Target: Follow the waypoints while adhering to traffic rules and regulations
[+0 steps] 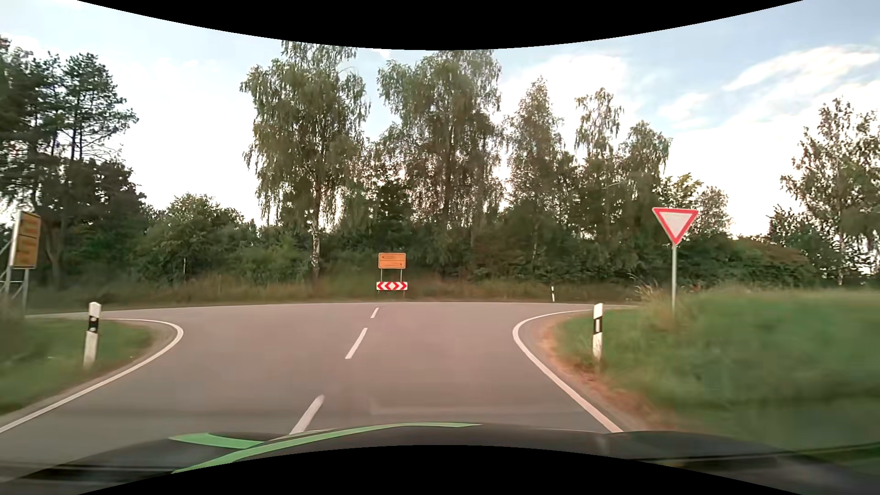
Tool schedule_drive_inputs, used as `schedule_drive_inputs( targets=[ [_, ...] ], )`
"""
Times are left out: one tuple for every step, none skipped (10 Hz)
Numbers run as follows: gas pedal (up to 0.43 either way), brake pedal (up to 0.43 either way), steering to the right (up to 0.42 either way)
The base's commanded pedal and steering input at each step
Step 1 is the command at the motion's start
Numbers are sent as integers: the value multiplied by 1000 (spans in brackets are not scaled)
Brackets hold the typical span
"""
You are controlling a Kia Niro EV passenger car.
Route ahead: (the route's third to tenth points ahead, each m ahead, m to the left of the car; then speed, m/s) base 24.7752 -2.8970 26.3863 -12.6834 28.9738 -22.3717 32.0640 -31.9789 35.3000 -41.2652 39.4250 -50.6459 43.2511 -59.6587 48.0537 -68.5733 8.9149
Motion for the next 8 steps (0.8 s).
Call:
schedule_drive_inputs(
  targets=[
    [0,256,-7],
    [0,256,-3],
    [0,256,9],
    [0,256,21],
    [0,256,34],
    [0,250,53],
    [0,250,78],
    [0,250,99]
  ],
)
